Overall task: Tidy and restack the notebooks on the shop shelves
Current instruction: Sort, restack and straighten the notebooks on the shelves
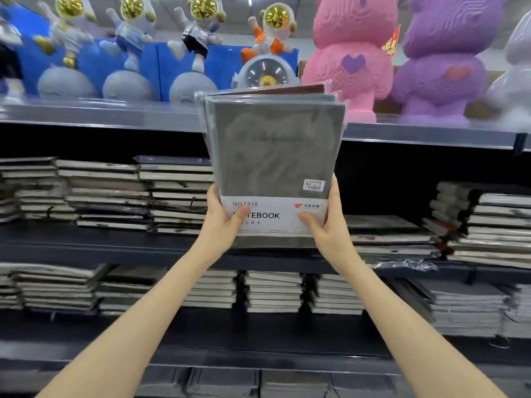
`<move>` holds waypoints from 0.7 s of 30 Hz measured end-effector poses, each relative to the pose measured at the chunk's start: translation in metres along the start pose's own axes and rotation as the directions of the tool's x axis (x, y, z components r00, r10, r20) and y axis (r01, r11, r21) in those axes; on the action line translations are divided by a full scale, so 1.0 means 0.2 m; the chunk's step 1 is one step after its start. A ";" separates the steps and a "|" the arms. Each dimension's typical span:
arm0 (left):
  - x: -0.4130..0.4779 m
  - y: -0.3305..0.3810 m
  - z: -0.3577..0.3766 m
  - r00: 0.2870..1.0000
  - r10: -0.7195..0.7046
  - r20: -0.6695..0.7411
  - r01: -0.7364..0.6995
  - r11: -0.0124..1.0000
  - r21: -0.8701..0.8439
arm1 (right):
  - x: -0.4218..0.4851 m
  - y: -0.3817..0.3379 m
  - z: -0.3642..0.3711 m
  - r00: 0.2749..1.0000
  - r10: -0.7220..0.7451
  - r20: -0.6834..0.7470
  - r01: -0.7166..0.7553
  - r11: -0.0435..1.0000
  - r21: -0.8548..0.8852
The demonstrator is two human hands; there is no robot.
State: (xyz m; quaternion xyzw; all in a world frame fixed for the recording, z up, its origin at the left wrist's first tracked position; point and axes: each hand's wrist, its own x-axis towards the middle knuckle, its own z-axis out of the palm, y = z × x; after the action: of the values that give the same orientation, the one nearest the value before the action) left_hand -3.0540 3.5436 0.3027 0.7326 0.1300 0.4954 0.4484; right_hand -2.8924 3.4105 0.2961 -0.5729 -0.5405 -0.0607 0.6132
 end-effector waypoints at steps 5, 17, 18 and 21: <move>-0.02 -0.07 0.02 0.995 -0.099 0.025 0.101 0.991 -0.084 | -0.06 0.09 0.02 0.992 0.093 0.081 -0.096 0.995 0.039; 0.11 0.12 0.04 0.975 0.131 -0.182 -0.154 0.981 -0.120 | 0.07 -0.03 0.03 0.998 0.038 -0.049 -0.029 0.984 0.174; 0.10 0.11 0.04 0.976 0.133 -0.171 -0.152 0.983 -0.104 | 0.06 -0.03 0.03 0.998 0.043 -0.041 -0.035 0.984 0.176; 0.08 0.09 0.03 0.980 0.146 -0.132 -0.152 0.988 -0.036 | 0.05 -0.04 0.03 0.999 0.044 -0.014 -0.041 0.984 0.174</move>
State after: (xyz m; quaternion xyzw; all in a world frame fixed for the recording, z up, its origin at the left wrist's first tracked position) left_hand -3.0460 3.5399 0.3256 0.6962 0.0922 0.5769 0.4173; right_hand -2.8964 3.4182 0.3075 -0.5281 -0.5260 -0.0053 0.6666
